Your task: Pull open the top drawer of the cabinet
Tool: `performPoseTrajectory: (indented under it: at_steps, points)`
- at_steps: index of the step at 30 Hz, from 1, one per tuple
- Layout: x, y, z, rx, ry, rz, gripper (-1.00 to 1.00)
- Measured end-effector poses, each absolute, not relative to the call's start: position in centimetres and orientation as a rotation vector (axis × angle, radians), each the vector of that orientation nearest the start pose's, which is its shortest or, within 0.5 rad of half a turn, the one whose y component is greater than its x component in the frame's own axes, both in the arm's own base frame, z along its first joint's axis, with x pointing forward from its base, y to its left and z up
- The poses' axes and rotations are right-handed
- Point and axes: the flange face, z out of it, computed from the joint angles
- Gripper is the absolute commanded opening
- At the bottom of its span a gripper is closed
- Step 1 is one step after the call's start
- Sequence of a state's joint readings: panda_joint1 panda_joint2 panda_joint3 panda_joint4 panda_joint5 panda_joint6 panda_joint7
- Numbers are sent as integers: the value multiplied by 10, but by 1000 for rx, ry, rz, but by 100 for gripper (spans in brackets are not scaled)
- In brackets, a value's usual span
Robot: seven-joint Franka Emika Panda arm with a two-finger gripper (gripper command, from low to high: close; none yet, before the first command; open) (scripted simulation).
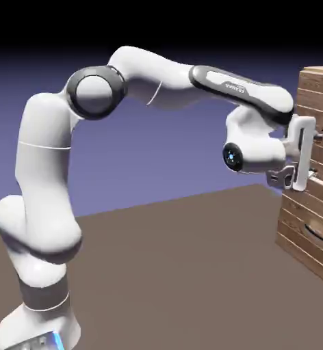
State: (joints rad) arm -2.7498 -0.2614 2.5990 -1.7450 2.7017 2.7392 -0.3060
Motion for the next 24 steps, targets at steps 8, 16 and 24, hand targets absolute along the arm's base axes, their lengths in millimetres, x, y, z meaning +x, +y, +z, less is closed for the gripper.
performPoseTrajectory:
  at_steps: [8,16,24]
  points:
    - [676,-90,481,-615,1481,-615,0]
    - [672,-89,480,-614,1481,-613,-100]
    - [602,-89,480,-614,1481,-613,-100]
